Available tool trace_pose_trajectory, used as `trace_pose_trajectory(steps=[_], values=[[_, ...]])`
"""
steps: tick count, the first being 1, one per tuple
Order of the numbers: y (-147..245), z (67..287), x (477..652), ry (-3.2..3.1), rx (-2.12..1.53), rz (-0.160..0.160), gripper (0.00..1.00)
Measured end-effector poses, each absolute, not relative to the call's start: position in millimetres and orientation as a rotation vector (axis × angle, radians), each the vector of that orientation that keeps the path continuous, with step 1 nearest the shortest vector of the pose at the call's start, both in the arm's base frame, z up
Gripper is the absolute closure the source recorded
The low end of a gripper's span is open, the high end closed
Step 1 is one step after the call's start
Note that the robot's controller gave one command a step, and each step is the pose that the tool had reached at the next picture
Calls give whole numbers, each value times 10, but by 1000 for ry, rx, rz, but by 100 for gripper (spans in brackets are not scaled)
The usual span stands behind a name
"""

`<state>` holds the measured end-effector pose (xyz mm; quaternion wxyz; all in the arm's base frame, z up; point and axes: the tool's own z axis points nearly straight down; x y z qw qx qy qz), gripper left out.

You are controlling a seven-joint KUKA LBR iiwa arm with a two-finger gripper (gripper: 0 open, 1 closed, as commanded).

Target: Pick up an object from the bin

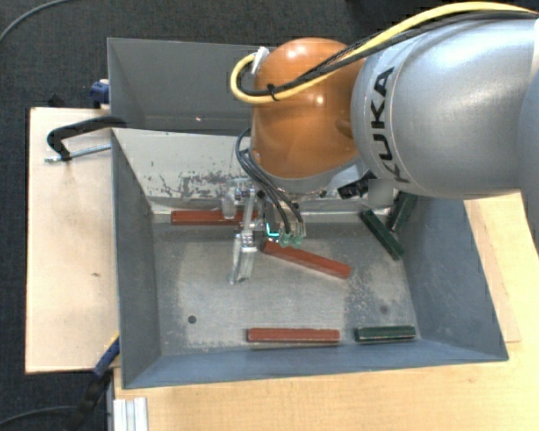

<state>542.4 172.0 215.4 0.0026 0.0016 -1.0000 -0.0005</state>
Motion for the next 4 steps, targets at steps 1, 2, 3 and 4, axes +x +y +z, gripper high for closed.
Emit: trace_pose_trajectory(steps=[1, 2, 3, 4], values=[[1502, 696, 6017, -3143, -41, -4, 0], [222, 715, 5798, -3001, -934, -2, 0], [235, 728, 5810, -3003, -933, -5, 0], [249, 738, 5820, -3003, -930, -5, 0]])
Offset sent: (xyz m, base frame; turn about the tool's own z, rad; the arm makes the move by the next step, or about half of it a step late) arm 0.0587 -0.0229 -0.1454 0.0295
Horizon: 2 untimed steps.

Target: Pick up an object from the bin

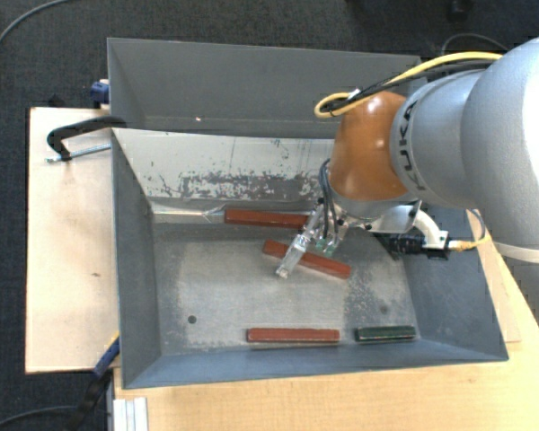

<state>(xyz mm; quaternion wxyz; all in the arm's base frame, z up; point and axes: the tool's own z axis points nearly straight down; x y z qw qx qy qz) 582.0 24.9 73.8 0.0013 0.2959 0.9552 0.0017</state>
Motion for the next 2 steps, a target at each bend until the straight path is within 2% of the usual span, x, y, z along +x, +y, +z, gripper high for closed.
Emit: trace_pose_trajectory(steps=[1, 2], values=[[566, 722, 5690, 3061, 683, 2, 0], [566, 721, 5692, 3060, 684, 4, 100]])
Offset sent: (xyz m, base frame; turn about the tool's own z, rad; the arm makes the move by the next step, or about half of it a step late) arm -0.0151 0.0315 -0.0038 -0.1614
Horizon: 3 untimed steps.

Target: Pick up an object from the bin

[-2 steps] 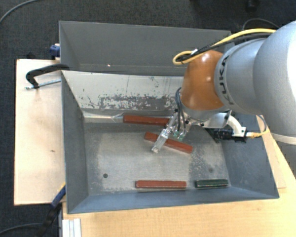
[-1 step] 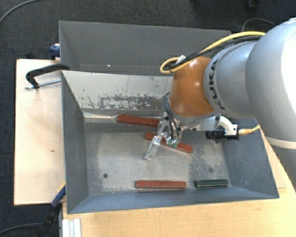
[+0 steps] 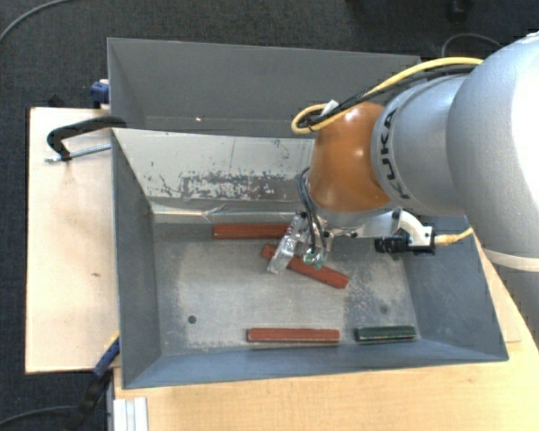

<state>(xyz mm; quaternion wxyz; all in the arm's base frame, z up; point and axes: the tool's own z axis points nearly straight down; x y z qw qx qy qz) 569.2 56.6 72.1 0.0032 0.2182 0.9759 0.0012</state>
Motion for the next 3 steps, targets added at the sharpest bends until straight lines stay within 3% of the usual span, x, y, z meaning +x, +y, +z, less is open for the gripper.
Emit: trace_pose_trajectory(steps=[3], values=[[590, 1318, 5736, 3061, 681, 5, 100]])
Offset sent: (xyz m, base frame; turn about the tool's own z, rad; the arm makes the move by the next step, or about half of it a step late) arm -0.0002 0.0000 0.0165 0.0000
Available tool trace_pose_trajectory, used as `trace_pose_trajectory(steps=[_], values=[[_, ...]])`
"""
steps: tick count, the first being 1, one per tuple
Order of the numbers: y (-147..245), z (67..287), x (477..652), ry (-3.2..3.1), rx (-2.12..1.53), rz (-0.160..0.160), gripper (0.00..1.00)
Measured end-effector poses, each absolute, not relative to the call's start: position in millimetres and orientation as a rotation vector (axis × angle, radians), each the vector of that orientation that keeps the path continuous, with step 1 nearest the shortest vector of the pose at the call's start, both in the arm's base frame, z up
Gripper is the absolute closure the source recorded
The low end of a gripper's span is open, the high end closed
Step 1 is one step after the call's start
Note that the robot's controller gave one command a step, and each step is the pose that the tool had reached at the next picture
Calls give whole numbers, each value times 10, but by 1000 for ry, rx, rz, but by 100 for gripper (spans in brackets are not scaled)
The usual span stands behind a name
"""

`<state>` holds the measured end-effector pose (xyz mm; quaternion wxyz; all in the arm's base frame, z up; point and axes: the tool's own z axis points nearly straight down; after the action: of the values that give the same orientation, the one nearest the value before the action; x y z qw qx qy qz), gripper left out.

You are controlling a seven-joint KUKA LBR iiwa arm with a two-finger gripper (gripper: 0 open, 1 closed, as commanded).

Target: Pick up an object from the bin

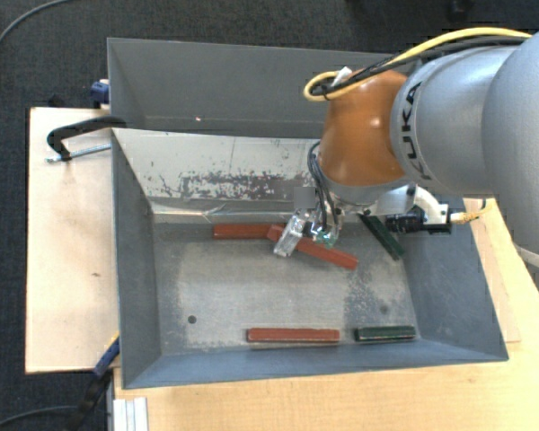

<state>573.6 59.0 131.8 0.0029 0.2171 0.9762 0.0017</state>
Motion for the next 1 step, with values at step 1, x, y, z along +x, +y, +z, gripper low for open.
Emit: trace_pose_trajectory(steps=[1], values=[[601, 1487, 5751, 3061, 678, 6, 100]])
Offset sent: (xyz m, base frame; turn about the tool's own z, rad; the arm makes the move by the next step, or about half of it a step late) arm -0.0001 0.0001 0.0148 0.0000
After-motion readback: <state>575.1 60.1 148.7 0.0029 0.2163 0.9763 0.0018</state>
